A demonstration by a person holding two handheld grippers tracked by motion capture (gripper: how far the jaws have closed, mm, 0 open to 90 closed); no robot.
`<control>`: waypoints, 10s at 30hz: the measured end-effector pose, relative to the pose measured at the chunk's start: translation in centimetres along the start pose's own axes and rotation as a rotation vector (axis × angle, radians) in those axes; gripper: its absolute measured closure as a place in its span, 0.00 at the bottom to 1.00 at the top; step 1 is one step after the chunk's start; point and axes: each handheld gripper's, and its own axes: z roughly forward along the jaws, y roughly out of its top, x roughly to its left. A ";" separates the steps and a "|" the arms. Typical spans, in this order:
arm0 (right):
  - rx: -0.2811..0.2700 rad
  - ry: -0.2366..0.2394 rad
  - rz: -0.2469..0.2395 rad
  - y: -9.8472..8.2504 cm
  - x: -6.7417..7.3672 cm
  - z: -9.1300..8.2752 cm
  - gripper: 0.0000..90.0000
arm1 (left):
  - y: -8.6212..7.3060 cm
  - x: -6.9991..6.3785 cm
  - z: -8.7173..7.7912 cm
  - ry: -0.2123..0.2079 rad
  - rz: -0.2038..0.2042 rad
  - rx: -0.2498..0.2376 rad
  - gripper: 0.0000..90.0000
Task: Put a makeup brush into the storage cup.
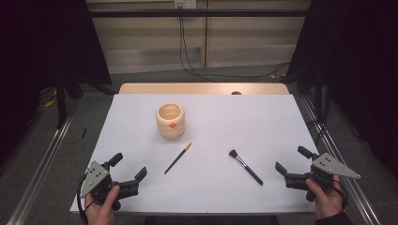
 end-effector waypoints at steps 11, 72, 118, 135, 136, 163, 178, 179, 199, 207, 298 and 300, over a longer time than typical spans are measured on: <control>-0.003 0.006 0.010 -0.1 -0.2 0.1 0.00 | 0.1 -0.3 0.6 -0.018 0.005 0.017 0.01; -0.019 0.038 0.006 0.0 0.6 -0.1 0.00 | 4.8 -2.6 9.6 -0.231 0.072 0.236 0.02; -0.018 0.032 -0.002 0.0 0.7 0.1 0.00 | 3.7 -2.2 15.5 -0.283 0.197 0.695 0.37; -0.021 0.040 -0.006 0.0 1.0 0.1 0.00 | 4.0 -2.5 18.0 -0.277 0.176 0.844 0.62; -0.022 0.036 -0.010 0.0 0.9 0.1 0.00 | 4.0 -2.8 18.2 -0.273 0.187 0.856 0.62; -0.010 0.047 -0.008 -0.1 0.9 0.2 0.00 | 2.2 -3.6 21.6 -0.174 0.154 1.011 0.86; -0.007 0.047 -0.002 -0.1 0.9 0.2 0.00 | 2.3 -4.5 22.4 -0.135 0.212 1.072 0.93; -0.008 0.045 -0.005 -0.1 0.9 0.2 0.00 | 2.4 -4.5 22.4 -0.140 0.215 1.076 0.93; -0.003 0.044 -0.008 -0.2 0.8 0.2 0.00 | 2.4 -3.6 21.6 -0.180 0.151 1.024 0.93; 0.001 0.041 -0.003 -0.2 0.8 0.2 0.00 | 2.9 -3.2 20.8 -0.199 0.113 0.964 0.93; -0.020 0.046 -0.005 -0.1 0.9 0.3 0.00 | 9.5 -1.0 11.3 -0.194 -0.011 0.118 0.93; -0.021 0.044 -0.006 -0.1 0.9 0.3 0.00 | 9.8 -0.8 11.4 -0.194 0.001 0.116 0.93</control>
